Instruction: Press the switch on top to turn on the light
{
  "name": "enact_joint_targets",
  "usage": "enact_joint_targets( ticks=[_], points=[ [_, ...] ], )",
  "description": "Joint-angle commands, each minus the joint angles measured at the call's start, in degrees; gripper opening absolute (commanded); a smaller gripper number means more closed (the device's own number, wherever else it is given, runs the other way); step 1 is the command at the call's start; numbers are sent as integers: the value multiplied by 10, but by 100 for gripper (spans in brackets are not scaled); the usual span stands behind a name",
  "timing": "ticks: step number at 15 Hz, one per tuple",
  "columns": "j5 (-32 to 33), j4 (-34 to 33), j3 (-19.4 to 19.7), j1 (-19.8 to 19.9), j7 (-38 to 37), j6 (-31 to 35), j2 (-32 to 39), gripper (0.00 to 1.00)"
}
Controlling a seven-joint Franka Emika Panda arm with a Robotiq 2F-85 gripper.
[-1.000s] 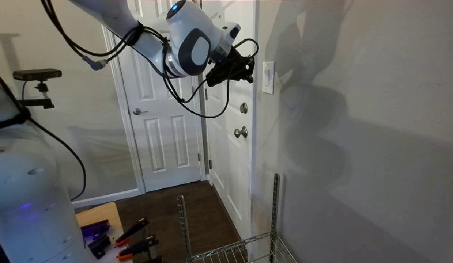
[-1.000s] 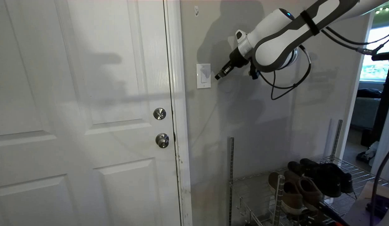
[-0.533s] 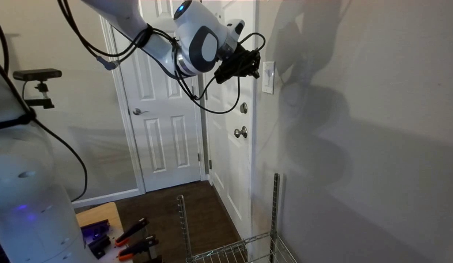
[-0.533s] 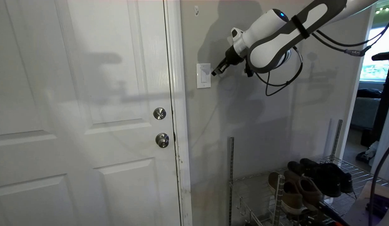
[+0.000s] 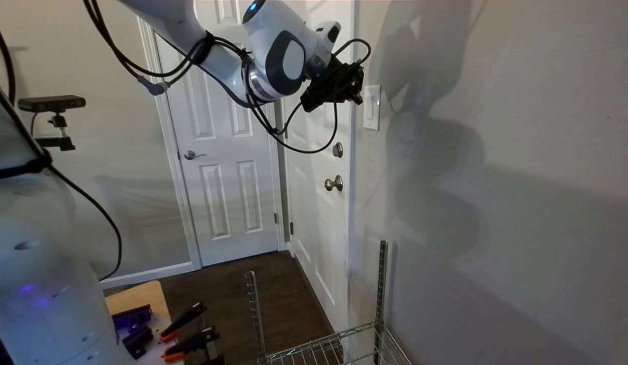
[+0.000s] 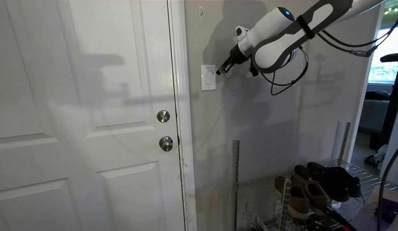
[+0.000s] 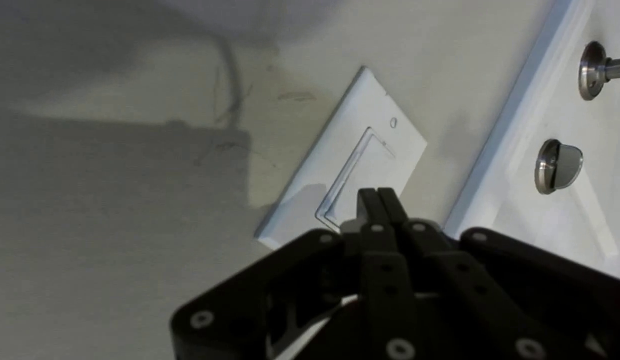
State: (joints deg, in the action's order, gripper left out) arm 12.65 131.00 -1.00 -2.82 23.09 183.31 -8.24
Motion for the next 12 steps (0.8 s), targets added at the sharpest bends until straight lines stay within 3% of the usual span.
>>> enact_joint_targets(
  ticks=[1, 12],
  points=[
    [-3, 1, -8, -11, -2, -12, 4, 3],
    [6, -3, -7, -25, 7, 2, 12, 3]
  ],
)
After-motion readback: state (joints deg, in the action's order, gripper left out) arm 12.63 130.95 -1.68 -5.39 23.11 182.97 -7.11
